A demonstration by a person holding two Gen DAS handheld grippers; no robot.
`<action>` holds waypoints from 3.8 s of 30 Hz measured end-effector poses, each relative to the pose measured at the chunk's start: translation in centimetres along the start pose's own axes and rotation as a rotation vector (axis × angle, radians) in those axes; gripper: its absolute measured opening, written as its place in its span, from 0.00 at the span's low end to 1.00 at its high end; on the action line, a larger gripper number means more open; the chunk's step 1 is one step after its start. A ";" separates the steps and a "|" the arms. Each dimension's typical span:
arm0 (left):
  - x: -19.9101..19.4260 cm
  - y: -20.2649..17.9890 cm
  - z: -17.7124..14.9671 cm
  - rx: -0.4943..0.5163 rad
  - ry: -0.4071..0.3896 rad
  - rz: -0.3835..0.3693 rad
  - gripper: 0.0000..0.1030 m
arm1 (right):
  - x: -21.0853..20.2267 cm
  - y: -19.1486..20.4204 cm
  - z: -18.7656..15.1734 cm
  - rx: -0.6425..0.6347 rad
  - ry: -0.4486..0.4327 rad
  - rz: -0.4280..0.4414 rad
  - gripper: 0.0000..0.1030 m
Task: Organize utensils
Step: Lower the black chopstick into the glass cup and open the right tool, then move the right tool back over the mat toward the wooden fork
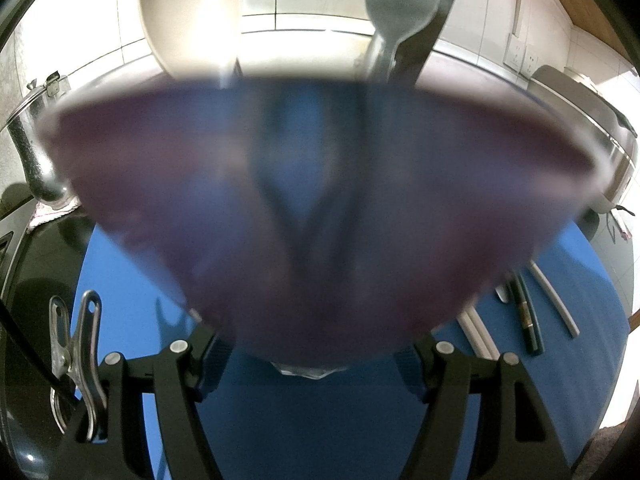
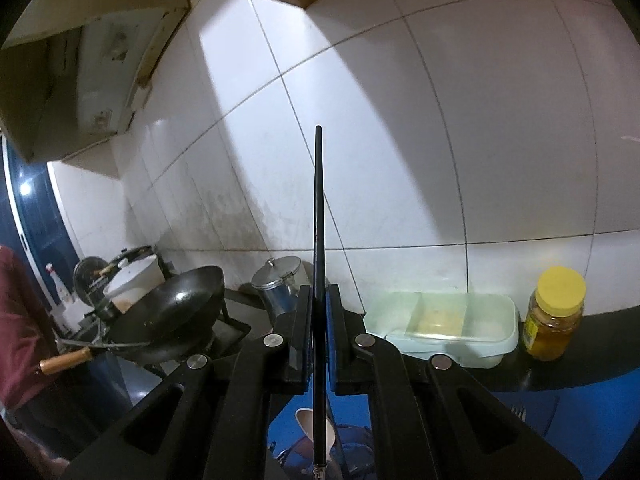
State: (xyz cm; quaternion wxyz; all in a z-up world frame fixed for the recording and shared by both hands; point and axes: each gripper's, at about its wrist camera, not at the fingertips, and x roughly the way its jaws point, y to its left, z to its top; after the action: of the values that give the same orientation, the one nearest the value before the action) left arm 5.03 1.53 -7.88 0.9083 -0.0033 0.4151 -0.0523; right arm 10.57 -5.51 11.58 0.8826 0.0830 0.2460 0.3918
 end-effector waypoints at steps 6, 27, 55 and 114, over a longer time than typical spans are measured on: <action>0.0 0.0 0.0 0.000 0.000 0.000 0.72 | 1.5 -0.5 -0.6 -0.006 0.023 -0.006 0.07; 0.0 0.0 0.0 0.000 0.000 0.000 0.72 | 1.9 -1.5 -3.8 -0.070 0.107 -0.052 0.08; -0.2 0.0 0.0 0.005 0.001 0.009 0.72 | -8.8 -3.9 -8.2 0.063 0.152 -0.237 0.84; 0.1 -0.2 0.3 -0.003 0.005 -0.003 0.72 | -1.5 -18.0 -14.5 0.448 0.520 -0.291 0.02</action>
State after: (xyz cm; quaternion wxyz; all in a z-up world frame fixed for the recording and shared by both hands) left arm 5.32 1.32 -7.77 0.9072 -0.0053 0.4173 -0.0533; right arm 14.22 -19.51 -6.49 0.7971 0.1361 0.5508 0.2067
